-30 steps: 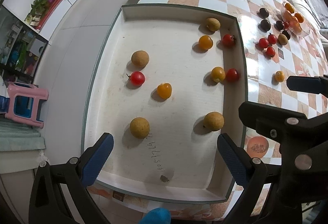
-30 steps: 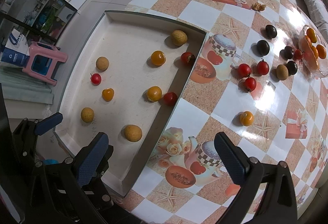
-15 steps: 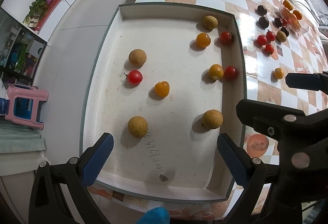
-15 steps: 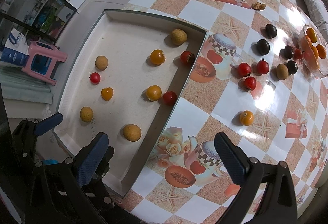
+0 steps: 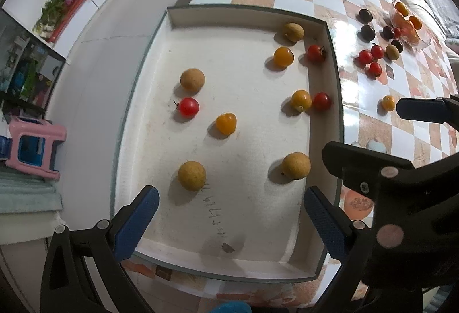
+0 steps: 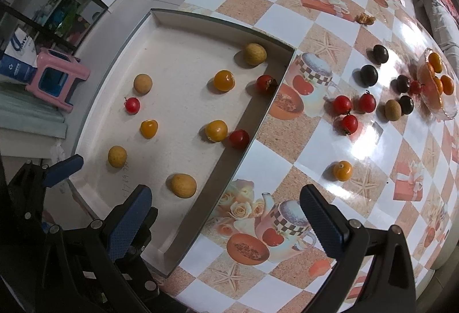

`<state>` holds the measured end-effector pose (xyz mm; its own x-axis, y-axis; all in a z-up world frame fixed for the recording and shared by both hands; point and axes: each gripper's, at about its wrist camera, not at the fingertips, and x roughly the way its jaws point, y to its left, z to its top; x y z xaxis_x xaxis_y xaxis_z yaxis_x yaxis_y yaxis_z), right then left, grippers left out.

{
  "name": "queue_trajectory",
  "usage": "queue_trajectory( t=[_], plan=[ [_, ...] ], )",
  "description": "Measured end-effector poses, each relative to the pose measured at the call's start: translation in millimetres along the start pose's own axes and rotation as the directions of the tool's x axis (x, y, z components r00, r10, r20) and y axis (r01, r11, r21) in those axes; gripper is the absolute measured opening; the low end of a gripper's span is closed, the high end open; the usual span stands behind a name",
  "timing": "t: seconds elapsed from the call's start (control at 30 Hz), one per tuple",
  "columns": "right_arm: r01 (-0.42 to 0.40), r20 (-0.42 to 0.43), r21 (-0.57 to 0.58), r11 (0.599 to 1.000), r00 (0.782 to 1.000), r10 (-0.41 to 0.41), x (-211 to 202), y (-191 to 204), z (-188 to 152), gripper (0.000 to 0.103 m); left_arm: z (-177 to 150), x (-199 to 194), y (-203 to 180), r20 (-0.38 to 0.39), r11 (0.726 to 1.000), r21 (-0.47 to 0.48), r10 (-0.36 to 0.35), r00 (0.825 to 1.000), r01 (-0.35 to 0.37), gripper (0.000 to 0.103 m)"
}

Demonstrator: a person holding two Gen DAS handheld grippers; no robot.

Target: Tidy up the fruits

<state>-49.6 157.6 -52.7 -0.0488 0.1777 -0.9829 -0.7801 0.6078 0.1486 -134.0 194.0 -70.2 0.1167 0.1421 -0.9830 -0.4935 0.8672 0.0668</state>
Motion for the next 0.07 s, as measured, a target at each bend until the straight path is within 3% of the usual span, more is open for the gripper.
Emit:
queue_trajectory(
  t=[0.07],
  plan=[
    [-0.001, -0.001, -0.001, 1.0, 1.0, 0.001, 0.0, 0.1, 0.0, 0.103, -0.1, -0.6, -1.3, 0.003, 1.0, 0.011, -0.002, 1.0, 0.002, 0.101]
  ],
)
